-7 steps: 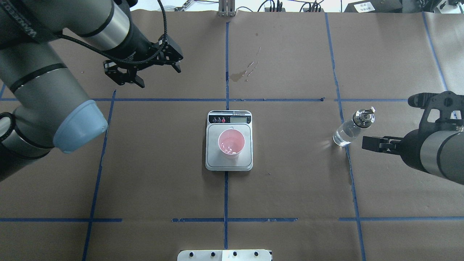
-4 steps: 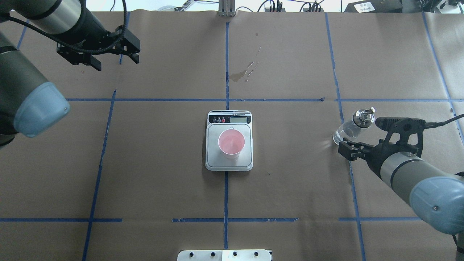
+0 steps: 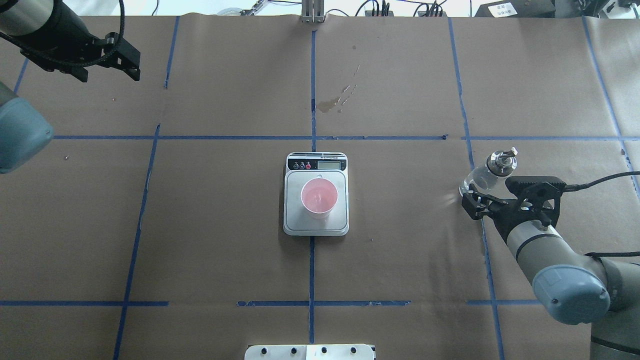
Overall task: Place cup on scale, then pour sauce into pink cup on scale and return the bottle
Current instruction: 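Grasp the glass sauce bottle with the right gripper while the left arm withdraws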
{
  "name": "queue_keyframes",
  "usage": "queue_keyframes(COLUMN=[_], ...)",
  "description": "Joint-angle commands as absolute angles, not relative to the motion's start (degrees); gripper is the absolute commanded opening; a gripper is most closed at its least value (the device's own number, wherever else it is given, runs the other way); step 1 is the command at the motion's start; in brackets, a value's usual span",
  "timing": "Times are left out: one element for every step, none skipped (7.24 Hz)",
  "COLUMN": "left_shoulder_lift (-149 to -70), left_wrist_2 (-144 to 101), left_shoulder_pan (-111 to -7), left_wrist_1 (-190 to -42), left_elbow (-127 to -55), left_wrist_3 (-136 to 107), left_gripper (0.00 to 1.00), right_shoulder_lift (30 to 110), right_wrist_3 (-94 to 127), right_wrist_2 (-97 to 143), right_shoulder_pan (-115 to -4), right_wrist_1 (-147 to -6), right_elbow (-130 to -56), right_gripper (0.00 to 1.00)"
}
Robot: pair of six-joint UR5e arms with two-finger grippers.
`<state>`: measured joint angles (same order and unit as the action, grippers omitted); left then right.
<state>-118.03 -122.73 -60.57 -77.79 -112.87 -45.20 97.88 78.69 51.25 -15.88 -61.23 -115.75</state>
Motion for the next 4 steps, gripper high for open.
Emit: queue_keyframes(left_shoulder_lift=[-117.6,-117.6,-117.6,-117.6], left_wrist_2=[-122.6,-122.6,-122.6,-122.6], left_shoulder_pan=[-60.8,-60.8,-60.8,-60.8], left_wrist_1=[-77.8,-77.8,-77.8,-77.8], left_elbow=[-112.5,-112.3,-112.3,-112.3], left_wrist_3=[-44.3,-44.2,-44.2,-44.3], left_gripper=[1.0,1.0,1.0,1.0], right_shoulder_lift=[97.3,97.1,96.0,94.3], right_wrist_3=[78.4,78.4,78.2,78.2], right_wrist_2=[47.6,46.9,46.9,46.9], right_shoulder_pan=[-15.6,-15.4,-15.2,-15.2], right_wrist_1=[-57.0,-57.0,-57.0,-57.0], right_elbow=[-110.5,-110.0,-109.2,-107.9], right_gripper=[0.99,1.0,0.99,0.99])
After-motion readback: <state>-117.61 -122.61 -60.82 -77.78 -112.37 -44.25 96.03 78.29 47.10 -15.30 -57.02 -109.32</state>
